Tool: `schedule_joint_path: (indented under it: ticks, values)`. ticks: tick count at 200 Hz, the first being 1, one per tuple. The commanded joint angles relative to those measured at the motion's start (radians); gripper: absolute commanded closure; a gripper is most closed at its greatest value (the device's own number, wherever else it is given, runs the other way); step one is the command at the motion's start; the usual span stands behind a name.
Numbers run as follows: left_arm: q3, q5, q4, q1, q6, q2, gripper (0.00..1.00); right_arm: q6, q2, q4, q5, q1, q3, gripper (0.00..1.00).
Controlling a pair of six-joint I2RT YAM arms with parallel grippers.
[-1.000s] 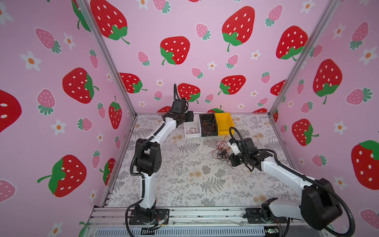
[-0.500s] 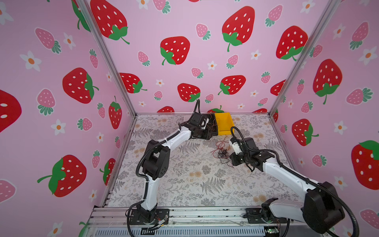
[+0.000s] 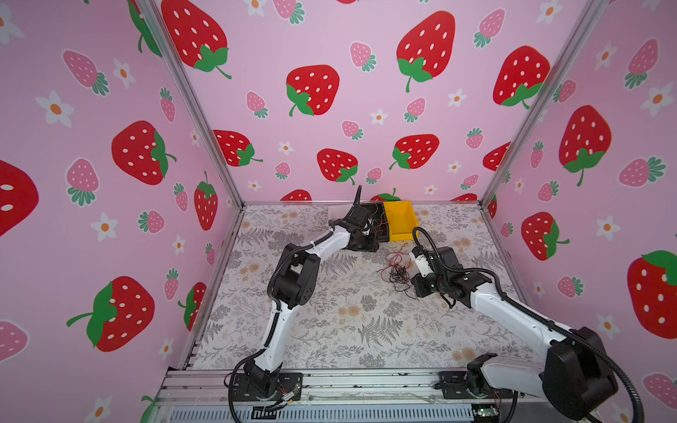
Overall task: Untangle the cables
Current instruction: 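Grasp the orange wire end hanging from the black bin with the left gripper, then tuck the orange wire into the black bin and open the left gripper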
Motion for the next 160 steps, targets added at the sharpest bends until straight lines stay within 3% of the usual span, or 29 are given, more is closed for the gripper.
schedule_joint_path:
  ticks: [1, 32, 64, 99, 160]
  values:
    - [0.067, -0.048, -0.014, -0.005, -0.017, 0.032, 0.41, -0.022, 0.006, -0.018, -0.002, 0.001, -0.011, 1.00]
    - [0.085, -0.035, 0.014, -0.008, -0.040, 0.055, 0.50, -0.032, 0.009, -0.018, -0.006, -0.005, -0.013, 1.00]
    - [0.070, -0.039, 0.021, -0.010, -0.034, 0.037, 0.80, -0.038, 0.012, -0.014, -0.010, -0.012, -0.013, 1.00]
    - [0.037, -0.036, 0.091, -0.010, -0.048, -0.030, 1.00, -0.042, 0.022, -0.011, -0.013, -0.018, -0.014, 1.00]
    - [0.183, -0.091, 0.088, -0.004, -0.011, -0.023, 1.00, -0.049, 0.022, -0.012, -0.020, -0.027, -0.011, 1.00]
